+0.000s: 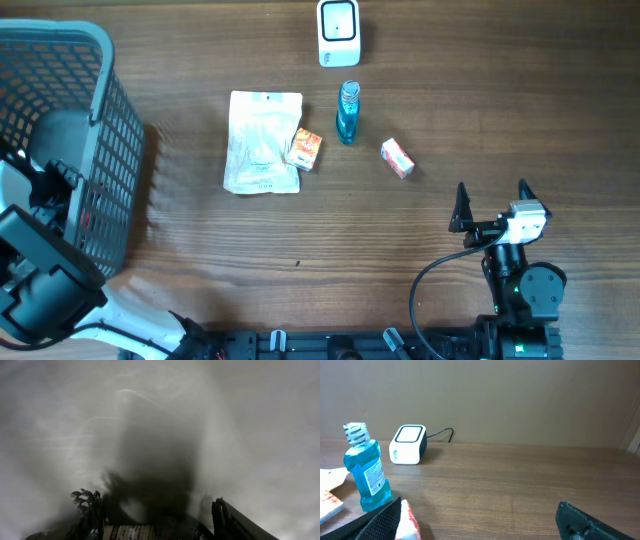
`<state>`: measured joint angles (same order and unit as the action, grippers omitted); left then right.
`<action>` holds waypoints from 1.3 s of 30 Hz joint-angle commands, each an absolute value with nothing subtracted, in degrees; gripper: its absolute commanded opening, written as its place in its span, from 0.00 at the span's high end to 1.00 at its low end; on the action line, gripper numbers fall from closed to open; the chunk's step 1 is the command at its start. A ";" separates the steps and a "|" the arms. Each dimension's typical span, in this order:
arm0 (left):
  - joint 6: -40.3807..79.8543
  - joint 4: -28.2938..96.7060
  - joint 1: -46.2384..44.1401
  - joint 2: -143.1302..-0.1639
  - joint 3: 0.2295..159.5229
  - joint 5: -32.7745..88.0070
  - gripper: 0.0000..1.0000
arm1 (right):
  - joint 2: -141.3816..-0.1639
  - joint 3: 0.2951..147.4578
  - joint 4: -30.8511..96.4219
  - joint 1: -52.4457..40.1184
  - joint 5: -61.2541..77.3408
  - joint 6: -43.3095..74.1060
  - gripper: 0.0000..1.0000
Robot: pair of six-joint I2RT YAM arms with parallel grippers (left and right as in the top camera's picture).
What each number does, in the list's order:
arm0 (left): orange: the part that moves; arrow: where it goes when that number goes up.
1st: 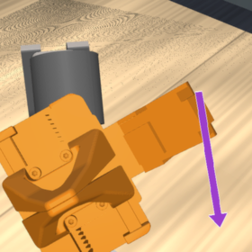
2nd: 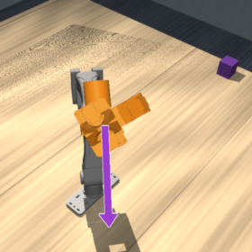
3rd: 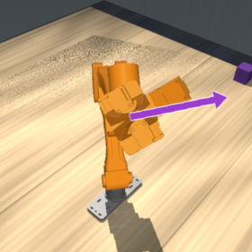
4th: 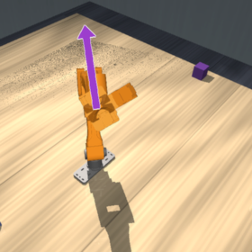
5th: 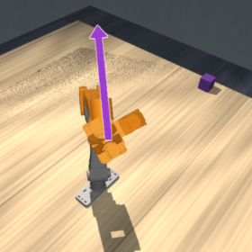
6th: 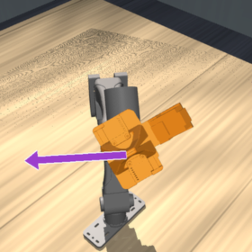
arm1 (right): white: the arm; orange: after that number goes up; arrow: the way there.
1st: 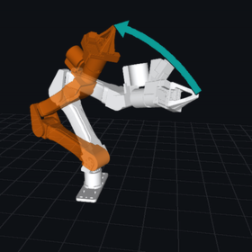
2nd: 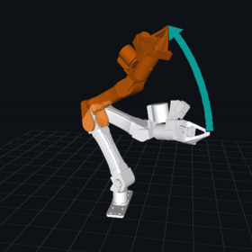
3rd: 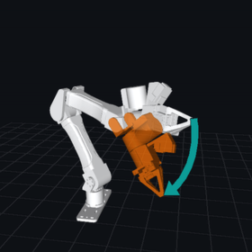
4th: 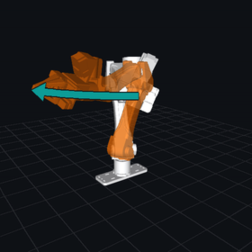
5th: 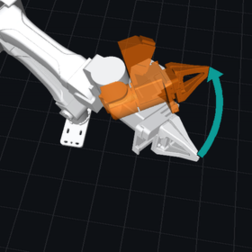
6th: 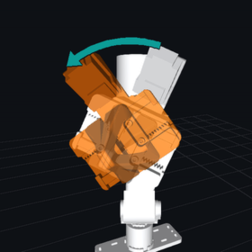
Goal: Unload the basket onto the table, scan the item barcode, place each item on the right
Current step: 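Grasp the black and orange snack packet in the basket with the left gripper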
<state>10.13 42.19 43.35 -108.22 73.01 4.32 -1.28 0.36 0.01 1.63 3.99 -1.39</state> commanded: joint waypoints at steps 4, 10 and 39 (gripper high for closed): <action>17.15 42.39 43.51 -96.55 75.35 1.85 0.30 | -1.13 0.30 -0.08 1.34 3.42 -1.10 0.00; 10.28 48.03 43.46 -91.83 75.31 1.85 0.20 | -1.13 0.30 -0.10 1.34 3.42 -1.13 0.00; -34.72 46.04 43.24 -98.37 64.71 6.46 0.12 | -1.13 0.30 -0.08 1.34 3.42 -1.08 0.00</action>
